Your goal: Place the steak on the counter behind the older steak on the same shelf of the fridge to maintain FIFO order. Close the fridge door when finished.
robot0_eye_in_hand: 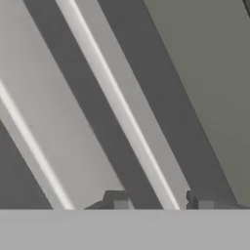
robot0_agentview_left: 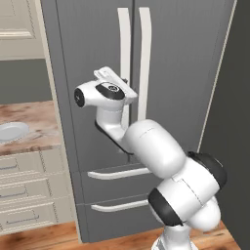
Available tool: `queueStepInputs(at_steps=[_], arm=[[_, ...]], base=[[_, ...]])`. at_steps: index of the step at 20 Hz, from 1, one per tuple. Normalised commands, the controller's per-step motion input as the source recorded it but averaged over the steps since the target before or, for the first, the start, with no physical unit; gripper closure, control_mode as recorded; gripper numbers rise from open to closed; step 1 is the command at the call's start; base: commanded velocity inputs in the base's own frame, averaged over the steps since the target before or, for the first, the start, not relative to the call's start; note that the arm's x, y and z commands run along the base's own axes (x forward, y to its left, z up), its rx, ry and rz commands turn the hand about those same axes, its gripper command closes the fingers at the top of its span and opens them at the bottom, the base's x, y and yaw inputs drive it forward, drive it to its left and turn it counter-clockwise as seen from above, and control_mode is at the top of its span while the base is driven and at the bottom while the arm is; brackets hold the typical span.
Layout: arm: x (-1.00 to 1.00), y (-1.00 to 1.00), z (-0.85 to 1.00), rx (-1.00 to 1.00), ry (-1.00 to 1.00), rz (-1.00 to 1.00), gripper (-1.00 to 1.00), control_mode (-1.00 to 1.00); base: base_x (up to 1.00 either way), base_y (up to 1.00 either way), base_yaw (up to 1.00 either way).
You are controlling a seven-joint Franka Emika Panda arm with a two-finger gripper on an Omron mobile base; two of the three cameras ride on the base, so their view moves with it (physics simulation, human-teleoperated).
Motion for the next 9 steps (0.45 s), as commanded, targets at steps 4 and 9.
queueStepInputs(at_steps=[4,9], arm=[[0.58,0.00,0.00,0.03,-0.05,0.09,-1.00,-1.00],[-0.11,-0.13,-0.01,0.02,-0.20,0.09,-1.00,-1.00]], base=[[0.00,0.00,0.00],[0.00,0.00,0.00]])
